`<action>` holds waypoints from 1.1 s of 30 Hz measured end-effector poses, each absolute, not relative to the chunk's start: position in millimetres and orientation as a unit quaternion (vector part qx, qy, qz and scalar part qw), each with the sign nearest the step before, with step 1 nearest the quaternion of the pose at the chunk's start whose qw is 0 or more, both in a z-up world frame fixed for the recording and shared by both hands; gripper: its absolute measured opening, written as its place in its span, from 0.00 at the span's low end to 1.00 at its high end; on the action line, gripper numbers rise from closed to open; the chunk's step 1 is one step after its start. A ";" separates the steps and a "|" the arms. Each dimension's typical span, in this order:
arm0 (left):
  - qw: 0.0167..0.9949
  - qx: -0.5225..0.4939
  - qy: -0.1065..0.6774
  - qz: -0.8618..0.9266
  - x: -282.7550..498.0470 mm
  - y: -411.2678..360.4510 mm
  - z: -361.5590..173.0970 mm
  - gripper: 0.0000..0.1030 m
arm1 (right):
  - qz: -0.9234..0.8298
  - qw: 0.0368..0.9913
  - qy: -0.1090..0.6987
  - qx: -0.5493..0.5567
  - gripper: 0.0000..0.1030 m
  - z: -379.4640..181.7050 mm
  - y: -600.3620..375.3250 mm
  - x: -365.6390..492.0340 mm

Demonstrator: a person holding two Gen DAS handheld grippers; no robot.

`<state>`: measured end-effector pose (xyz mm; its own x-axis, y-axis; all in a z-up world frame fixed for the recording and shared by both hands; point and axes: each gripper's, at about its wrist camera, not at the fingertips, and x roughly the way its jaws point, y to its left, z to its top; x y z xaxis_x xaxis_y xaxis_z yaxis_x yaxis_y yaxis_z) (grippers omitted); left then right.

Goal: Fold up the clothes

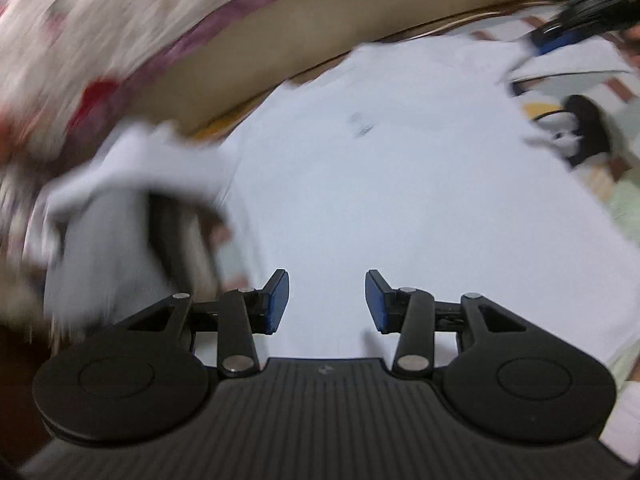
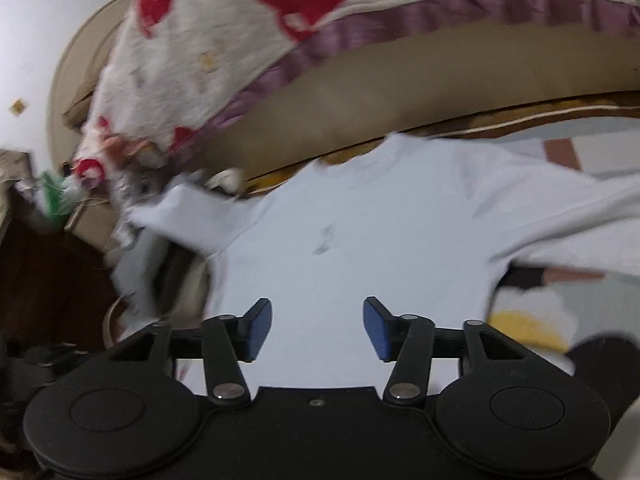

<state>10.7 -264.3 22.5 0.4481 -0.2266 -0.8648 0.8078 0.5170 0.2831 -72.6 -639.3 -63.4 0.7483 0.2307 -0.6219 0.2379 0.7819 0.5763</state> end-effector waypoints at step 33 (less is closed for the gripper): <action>0.800 0.318 0.310 -0.402 94.7 -684.9 -196.3 0.63 | -0.550 0.643 0.152 0.511 0.60 -177.1 -900.6 -311.0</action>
<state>94.7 -684.9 -196.3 0.4838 -0.4463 -0.7528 0.8415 0.4734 0.2602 -311.0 -900.6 -177.1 0.3484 -0.5527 -0.7571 0.8626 -0.1270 0.4896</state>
